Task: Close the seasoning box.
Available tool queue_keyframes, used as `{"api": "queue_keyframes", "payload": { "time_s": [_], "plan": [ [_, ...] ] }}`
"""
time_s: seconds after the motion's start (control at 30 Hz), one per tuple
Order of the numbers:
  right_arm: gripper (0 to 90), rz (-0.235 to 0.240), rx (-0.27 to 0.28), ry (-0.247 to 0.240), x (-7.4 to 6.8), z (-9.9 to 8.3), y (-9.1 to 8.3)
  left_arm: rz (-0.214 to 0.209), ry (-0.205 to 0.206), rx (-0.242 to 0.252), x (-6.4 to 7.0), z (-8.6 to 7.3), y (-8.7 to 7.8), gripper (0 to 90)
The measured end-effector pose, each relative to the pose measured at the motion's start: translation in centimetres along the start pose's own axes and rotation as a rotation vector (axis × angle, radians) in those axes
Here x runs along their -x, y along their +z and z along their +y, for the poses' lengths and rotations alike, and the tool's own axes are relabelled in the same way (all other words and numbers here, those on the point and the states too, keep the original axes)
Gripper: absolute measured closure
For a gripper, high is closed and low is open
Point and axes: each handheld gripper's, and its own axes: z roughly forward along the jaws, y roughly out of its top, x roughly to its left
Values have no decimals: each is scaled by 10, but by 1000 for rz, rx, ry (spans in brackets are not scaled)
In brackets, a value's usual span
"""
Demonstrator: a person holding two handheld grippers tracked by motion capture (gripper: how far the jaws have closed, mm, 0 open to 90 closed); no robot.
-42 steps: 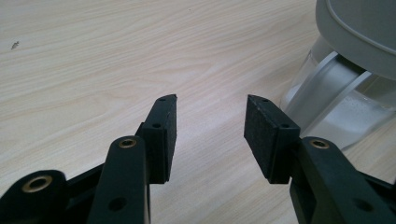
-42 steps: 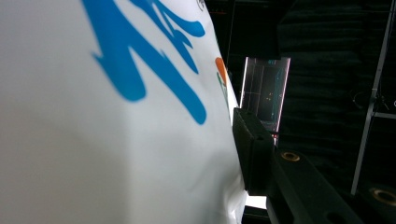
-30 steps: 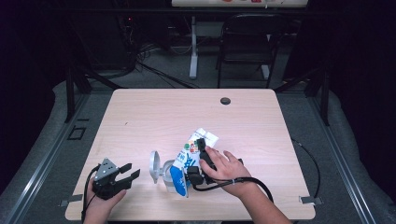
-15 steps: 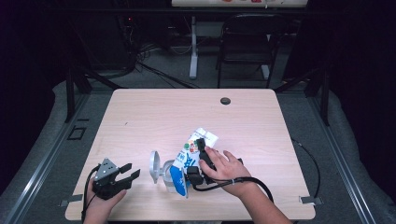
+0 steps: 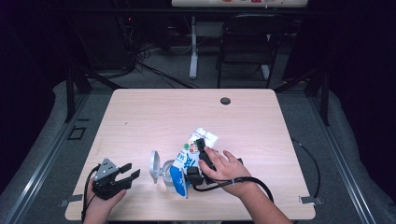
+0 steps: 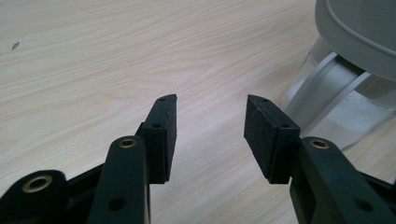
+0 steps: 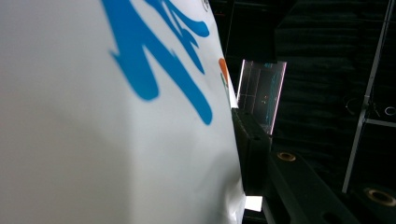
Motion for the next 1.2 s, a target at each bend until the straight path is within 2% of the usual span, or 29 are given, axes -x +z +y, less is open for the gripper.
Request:
{"api": "queue_keyframes", "payload": {
  "time_s": [1.2],
  "plan": [
    [754, -8, -6, -53, -1, 0, 0, 1, 3, -3, 0, 0, 0, 546]
  ]
}}
